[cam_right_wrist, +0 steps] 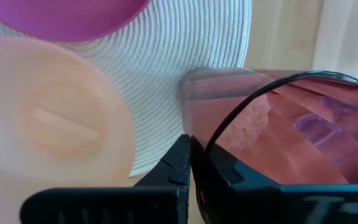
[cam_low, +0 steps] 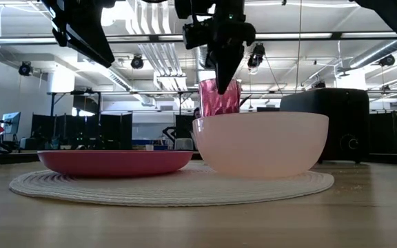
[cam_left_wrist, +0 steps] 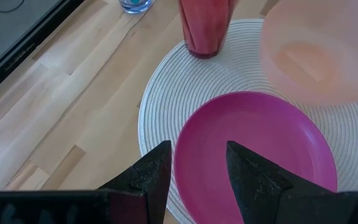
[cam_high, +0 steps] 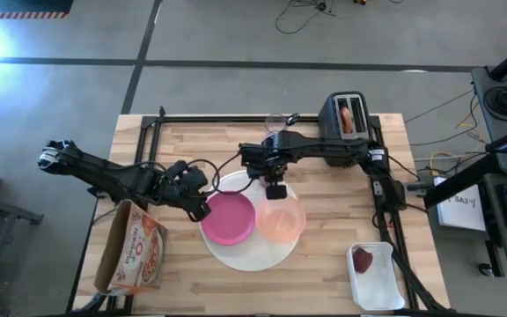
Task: Arrange a breakfast setting
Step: Put the red cup of milk to the top of the orange bowl on the white mat, then pour the cereal from the orange cereal box into the orange bowl on the white mat
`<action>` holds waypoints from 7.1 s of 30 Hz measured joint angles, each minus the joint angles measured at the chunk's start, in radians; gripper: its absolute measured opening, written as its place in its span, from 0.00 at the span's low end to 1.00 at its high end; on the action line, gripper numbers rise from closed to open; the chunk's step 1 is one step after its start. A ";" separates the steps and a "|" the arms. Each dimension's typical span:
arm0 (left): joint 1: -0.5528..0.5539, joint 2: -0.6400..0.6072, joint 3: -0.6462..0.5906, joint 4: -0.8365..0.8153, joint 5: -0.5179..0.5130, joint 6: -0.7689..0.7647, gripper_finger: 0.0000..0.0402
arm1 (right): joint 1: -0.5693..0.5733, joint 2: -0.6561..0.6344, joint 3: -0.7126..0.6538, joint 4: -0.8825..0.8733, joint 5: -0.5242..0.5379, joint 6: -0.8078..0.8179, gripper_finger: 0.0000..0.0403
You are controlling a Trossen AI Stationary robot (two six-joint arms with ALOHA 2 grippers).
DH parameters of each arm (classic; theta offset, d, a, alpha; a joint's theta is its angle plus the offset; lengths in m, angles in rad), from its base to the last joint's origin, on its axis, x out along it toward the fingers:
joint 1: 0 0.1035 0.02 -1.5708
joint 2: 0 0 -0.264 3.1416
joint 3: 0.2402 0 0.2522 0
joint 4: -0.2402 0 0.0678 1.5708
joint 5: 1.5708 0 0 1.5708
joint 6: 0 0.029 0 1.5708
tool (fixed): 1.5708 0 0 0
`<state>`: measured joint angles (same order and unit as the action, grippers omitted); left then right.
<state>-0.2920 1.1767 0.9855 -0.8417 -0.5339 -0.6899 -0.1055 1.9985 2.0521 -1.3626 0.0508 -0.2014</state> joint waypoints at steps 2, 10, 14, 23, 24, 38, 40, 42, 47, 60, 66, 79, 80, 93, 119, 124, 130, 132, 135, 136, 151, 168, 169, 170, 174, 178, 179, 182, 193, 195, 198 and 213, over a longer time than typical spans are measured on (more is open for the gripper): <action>0.000 0.000 0.000 0.000 0.000 0.000 0.34 | 0.000 -0.017 0.000 0.000 0.001 0.000 0.03; 0.000 0.000 0.000 0.002 0.000 0.000 0.34 | 0.000 -0.039 0.003 -0.009 -0.008 0.010 0.03; 0.000 0.000 0.000 0.002 0.000 0.000 0.34 | 0.000 -0.028 -0.003 -0.011 -0.035 0.009 0.03; 0.000 0.000 0.000 0.003 0.000 0.011 0.34 | 0.000 -0.005 -0.008 -0.008 -0.033 0.010 0.03; 0.000 0.000 0.000 0.003 0.000 0.015 0.34 | 0.000 0.001 -0.008 -0.008 -0.033 0.010 0.03; 0.000 0.000 0.000 0.003 0.000 0.023 0.34 | 0.000 0.014 -0.026 0.011 -0.033 0.035 0.03; 0.000 0.000 0.000 0.003 0.000 0.023 0.34 | 0.000 0.014 -0.027 0.010 -0.033 0.043 0.03; 0.000 0.000 0.000 0.003 0.000 0.023 0.34 | 0.000 0.014 -0.027 0.009 -0.033 0.048 0.04; 0.000 0.000 0.000 0.003 0.001 0.023 0.34 | 0.000 0.014 -0.028 0.006 -0.031 0.047 0.12; 0.000 0.000 0.000 0.002 0.002 0.023 0.34 | 0.000 -0.024 -0.027 -0.014 -0.023 0.045 0.38; 0.000 0.000 0.000 0.003 0.002 0.019 0.34 | 0.000 -0.098 -0.017 -0.042 -0.030 0.053 0.38; 0.000 0.000 -0.001 0.004 0.003 -0.004 0.34 | 0.001 -0.436 -0.323 0.187 -0.039 0.159 0.33; 0.000 0.000 -0.001 0.003 0.003 -0.004 0.34 | 0.002 -0.472 -0.383 0.228 -0.045 0.176 0.33; 0.000 0.000 -0.001 -0.001 0.003 0.030 0.34 | 0.077 -0.956 -1.122 0.848 -0.059 0.518 0.33; 0.000 0.000 -0.001 -0.001 0.021 0.026 0.34 | 0.251 -1.179 -1.768 1.673 -0.051 0.443 0.32; 0.000 0.000 -0.001 0.000 0.055 0.015 0.34 | 0.251 -1.178 -1.807 1.697 -0.050 0.522 0.32; 0.000 0.000 0.007 -0.004 0.094 0.000 0.34 | 0.251 -1.178 -1.817 1.687 -0.050 0.609 0.32; 0.000 0.000 0.020 -0.004 0.104 0.000 0.34 | 0.251 -1.178 -1.817 1.686 -0.050 0.606 0.32; -0.001 0.000 0.046 -0.016 0.117 0.025 0.34 | 0.251 -1.178 -1.817 1.686 -0.050 0.591 0.32; -0.002 0.000 0.055 -0.021 0.132 0.038 0.34 | 0.251 -1.178 -1.817 1.686 -0.050 0.591 0.32; -0.079 0.000 0.317 -0.319 0.342 -0.078 0.34 | 0.251 -1.178 -1.817 1.685 -0.050 0.594 0.32; -0.102 0.116 0.742 -0.731 0.503 -0.392 0.34 | 0.251 -1.178 -1.817 1.684 -0.050 0.594 0.32; -0.102 0.111 0.767 -0.728 0.499 -0.404 0.34 | 0.251 -1.178 -1.817 1.682 -0.050 0.594 0.32; -0.102 0.105 0.785 -0.726 0.498 -0.415 0.34 | 0.251 -1.178 -1.817 1.681 -0.050 0.594 0.32; -0.102 0.095 0.801 -0.729 0.494 -0.470 0.34 | 0.251 -1.177 -1.817 1.675 -0.050 0.594 0.32; -0.102 0.097 0.767 -0.731 0.497 -0.454 0.34 | 0.251 -1.177 -1.817 1.675 -0.050 0.594 0.32; -0.102 0.102 0.756 -0.730 0.504 -0.421 0.34 | 0.251 -1.177 -1.817 1.676 -0.050 0.594 0.32; -0.102 0.126 0.738 -0.730 0.533 -0.236 0.34 | 0.251 -1.177 -1.817 1.676 -0.050 0.594 0.32; -0.103 0.134 0.737 -0.729 0.467 0.471 0.34 | 0.251 -1.177 -1.817 1.676 -0.050 0.594 0.32; -0.104 0.123 0.737 -0.729 0.467 0.515 0.34 | 0.251 -1.178 -1.817 1.676 -0.050 0.594 0.32; -0.104 0.114 0.737 -0.730 0.467 0.605 0.34 | 0.251 -1.178 -1.817 1.676 -0.050 0.594 0.32; -0.104 0.147 0.732 -0.696 0.401 0.852 0.27 | 0.251 -1.178 -1.817 1.675 -0.050 0.594 0.32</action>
<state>-0.3958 1.3239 1.7180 -1.5375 -0.1333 0.1620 0.1459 0.8207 0.2348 0.3126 0.0006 0.3927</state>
